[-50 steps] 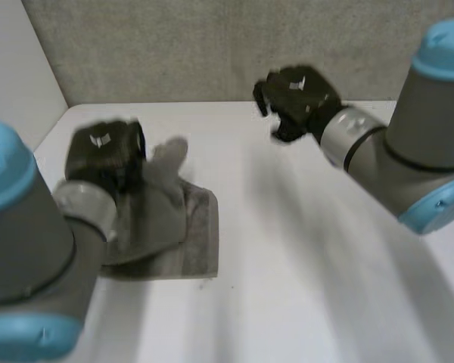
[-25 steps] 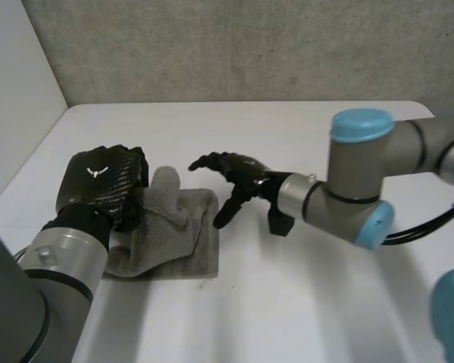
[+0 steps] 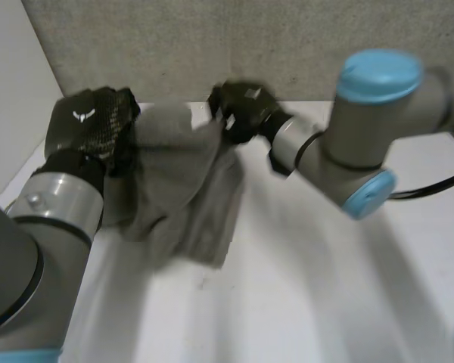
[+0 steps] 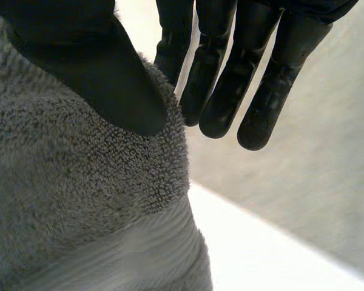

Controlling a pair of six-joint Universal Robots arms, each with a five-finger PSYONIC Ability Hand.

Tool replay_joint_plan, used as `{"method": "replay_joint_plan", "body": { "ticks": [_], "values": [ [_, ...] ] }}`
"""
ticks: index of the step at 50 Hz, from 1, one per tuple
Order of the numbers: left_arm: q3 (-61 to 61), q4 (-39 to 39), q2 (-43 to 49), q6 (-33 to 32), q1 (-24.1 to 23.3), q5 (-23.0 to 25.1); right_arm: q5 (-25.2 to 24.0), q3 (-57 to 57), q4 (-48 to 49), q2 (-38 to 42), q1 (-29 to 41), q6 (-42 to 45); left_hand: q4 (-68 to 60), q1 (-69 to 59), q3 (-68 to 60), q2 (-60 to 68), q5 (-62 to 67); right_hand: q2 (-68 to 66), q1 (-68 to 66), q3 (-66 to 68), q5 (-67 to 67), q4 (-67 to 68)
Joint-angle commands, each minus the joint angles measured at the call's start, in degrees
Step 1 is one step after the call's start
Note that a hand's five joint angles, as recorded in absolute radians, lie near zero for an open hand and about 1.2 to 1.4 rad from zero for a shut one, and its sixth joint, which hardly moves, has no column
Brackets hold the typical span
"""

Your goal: Fold the towel.

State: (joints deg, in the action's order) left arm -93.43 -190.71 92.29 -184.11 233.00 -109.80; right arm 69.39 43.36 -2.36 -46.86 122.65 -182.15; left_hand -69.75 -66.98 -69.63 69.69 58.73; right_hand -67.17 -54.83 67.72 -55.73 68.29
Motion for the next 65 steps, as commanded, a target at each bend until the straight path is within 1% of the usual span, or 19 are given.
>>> {"method": "replay_joint_plan", "body": {
  "ticks": [1,8,10,13,16,18,22,23,29,34,35,37,40,42,43,45,50,59,65],
  "values": [
    [1.9,-3.1,3.6,0.1,-0.3,-0.1,3.6,10.8,3.8,-13.1,-2.9,10.6,-10.2,-13.0,-10.4,10.3,11.3,-12.8,-25.2,12.3,-14.3,11.7],
    [1.8,-3.1,9.8,0.9,-6.2,-0.4,4.1,20.8,3.1,-18.9,-4.0,15.7,-6.2,-9.0,-6.4,6.3,7.3,-12.8,-25.2,12.3,-14.3,11.7],
    [1.3,-2.6,13.6,0.9,-11.9,-0.5,4.5,25.7,0.7,-20.3,-4.9,22.1,-1.7,-4.5,-1.8,1.8,2.7,-12.8,-25.2,12.3,-14.3,11.7],
    [1.2,-2.3,15.2,0.9,-14.8,-0.5,4.7,30.9,-2.2,-20.9,-6.0,30.1,2.5,-0.3,2.4,-2.5,-1.5,-12.8,-25.2,12.3,-14.3,11.7],
    [1.0,-1.2,18.0,0.9,-18.8,-0.5,5.0,33.3,-3.3,-21.0,-6.9,33.8,15.6,12.9,15.5,-15.6,-14.6,-12.8,-25.2,12.3,-14.3,11.7],
    [1.1,1.3,19.8,0.9,-21.1,-0.5,5.1,37.4,-4.6,-21.0,-8.6,38.4,34.5,31.8,34.4,-34.5,-33.5,-12.8,-25.2,12.3,-14.3,11.7],
    [1.6,4.7,20.0,1.0,-21.4,-0.4,5.8,40.6,-4.9,-20.9,-9.3,39.8,50.7,47.9,50.6,-50.6,-49.7,-12.8,-25.2,12.3,-14.3,11.7],
    [2.1,6.1,19.9,1.0,-21.1,-0.3,6.0,42.1,-4.8,-20.9,-9.5,40.0,57.0,54.2,56.8,-56.9,-55.9,-12.8,-25.2,12.3,-14.3,11.7],
    [3.8,7.8,19.2,0.5,-17.0,0.0,5.5,46.8,-4.2,-21.0,-12.0,40.4,58.4,55.6,58.2,-58.3,-57.3,-12.8,-25.2,12.3,-14.3,11.7],
    [7.0,7.9,18.1,0.0,-6.1,2.0,4.8,49.7,-3.6,-21.0,-13.5,40.6,57.4,54.6,57.2,-57.3,-56.3,-12.8,-25.2,12.3,-14.3,11.7],
    [7.0,7.9,18.1,0.0,-6.1,2.0,4.8,49.7,-3.6,-21.0,-13.5,40.6,57.4,54.6,57.2,-57.3,-56.3,-12.8,-25.2,12.3,-14.3,11.7],
    [9.1,8.1,18.9,-0.1,-0.9,8.0,4.3,51.9,-1.5,-21.1,-14.0,40.7,56.7,53.9,56.6,-56.6,-55.7,-12.8,-25.2,12.3,-14.3,11.7],
    [9.9,8.2,19.7,-0.1,1.1,12.3,3.7,54.0,1.5,-21.2,-14.3,40.8,55.5,52.7,55.4,-55.4,-54.5,-12.8,-25.2,12.3,-14.3,11.7],
    [12.2,8.6,23.0,-1.5,4.0,21.2,3.6,54.8,2.6,-21.4,-14.5,41.0,53.7,50.9,53.5,-53.6,-52.6,-12.8,-25.2,12.3,-14.3,11.7],
    [12.2,8.6,23.0,-1.5,4.0,21.3,3.6,54.8,2.6,-21.4,-14.5,41.0,53.6,50.9,53.5,-53.6,-52.6,-12.8,-25.2,12.3,-14.3,11.7],
    [14.2,9.5,26.7,-4.7,6.3,28.0,3.3,56.0,4.0,-21.7,-14.8,41.3,51.1,48.4,51.0,-51.1,-50.1,-12.8,-25.2,12.3,-14.3,11.7],
    [17.9,11.1,31.4,-11.1,7.1,32.5,3.2,57.1,4.9,-21.7,-15.0,41.4,48.4,45.7,48.3,-48.4,-47.4,-12.8,-25.2,12.3,-14.3,11.7],
    [27.6,14.8,39.6,-17.6,7.0,33.8,1.4,58.5,5.3,-21.7,-14.8,42.1,46.2,43.5,46.1,-46.2,-45.2,-12.8,-25.2,12.3,-14.3,11.7],
    [32.6,19.7,43.8,-21.6,6.9,37.6,1.0,59.2,5.4,-21.7,-14.4,42.2,42.5,39.8,42.4,-42.5,-41.5,-12.8,-25.2,12.3,-14.3,11.7]
  ]
}}
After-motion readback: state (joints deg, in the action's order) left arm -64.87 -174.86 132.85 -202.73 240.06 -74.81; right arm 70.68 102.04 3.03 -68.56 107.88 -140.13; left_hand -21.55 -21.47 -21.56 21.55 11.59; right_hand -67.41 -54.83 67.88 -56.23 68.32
